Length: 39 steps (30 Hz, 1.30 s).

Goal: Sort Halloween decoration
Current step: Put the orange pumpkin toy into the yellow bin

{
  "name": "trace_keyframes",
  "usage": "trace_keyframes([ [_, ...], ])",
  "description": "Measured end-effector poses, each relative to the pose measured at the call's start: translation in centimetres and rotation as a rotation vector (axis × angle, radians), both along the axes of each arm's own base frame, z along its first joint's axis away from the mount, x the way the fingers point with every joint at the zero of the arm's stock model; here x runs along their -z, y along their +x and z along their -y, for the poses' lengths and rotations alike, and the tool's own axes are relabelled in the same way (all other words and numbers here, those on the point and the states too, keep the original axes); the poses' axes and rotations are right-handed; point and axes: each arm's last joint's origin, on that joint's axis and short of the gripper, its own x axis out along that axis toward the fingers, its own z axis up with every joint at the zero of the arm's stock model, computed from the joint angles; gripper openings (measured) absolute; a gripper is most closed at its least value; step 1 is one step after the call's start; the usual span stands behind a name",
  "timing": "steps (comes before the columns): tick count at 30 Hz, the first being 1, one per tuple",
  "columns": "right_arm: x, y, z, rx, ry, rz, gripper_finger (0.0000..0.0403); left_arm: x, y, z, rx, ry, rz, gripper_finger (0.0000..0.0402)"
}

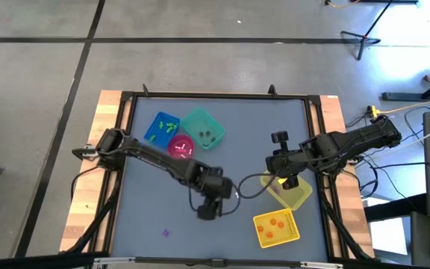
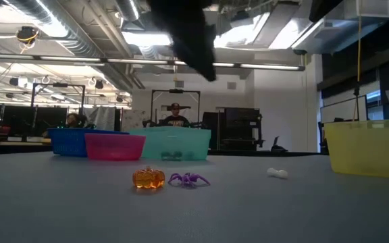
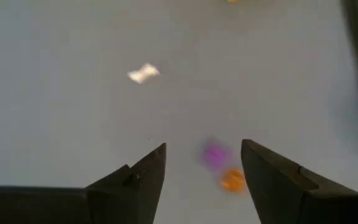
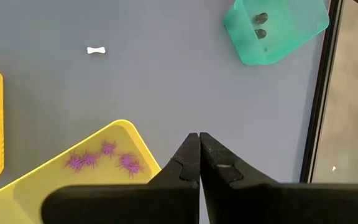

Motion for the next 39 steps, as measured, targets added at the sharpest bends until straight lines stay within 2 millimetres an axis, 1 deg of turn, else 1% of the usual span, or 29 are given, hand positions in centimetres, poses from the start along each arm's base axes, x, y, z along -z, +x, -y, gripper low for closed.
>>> trace_keyframes([
  [3, 0.0, 0.0, 0.0, 0.000, 0.000, 0.000, 0.0001, 0.5, -0.9, 1.8, 0.026, -0.003, -0.058, 0.0192],
  [6, 0.0, 0.0, 0.0, 0.000, 0.000, 0.000, 0.0001, 0.5, -1.4, 3.4, 0.048, 0.011, -0.047, 0.0192],
  [10, 0.0, 0.0, 0.0, 0.000, 0.000, 0.000, 0.0001, 0.5, -2.1, 5.0, 0.076, 0.041, -0.038, 0.0192],
  [12, 0.0, 0.0, 0.0, 0.000, 0.000, 0.000, 0.0001, 1.0, -2.4, 5.6, 0.087, 0.039, -0.035, 0.0192],
  [16, 0.0, 0.0, 0.0, 0.000, 0.000, 0.000, 0.0001, 2.7, -3.4, 6.3, 0.069, 0.034, -0.075, 0.0192],
  [23, 0.0, 0.1, 0.0, 0.000, 0.004, 0.011, 0.0001, 6.0, -3.7, 6.2, 0.003, -0.024, 0.001, 0.0192],
  [26, -0.1, 0.1, 0.0, 0.000, 0.005, 0.013, 0.0001, 7.3, -4.1, 5.9, -0.022, -0.013, -0.001, 0.0192],
  [32, -0.1, 0.1, 0.0, 0.000, 0.006, 0.014, 0.0001, 9.0, -4.9, 5.4, -0.071, -0.004, -0.003, 0.0192],
  [39, -0.1, 0.1, -0.1, 0.000, 0.007, 0.016, 0.0001, 9.5, -4.9, 5.3, -0.075, -0.021, 0.026, 0.0192],
])
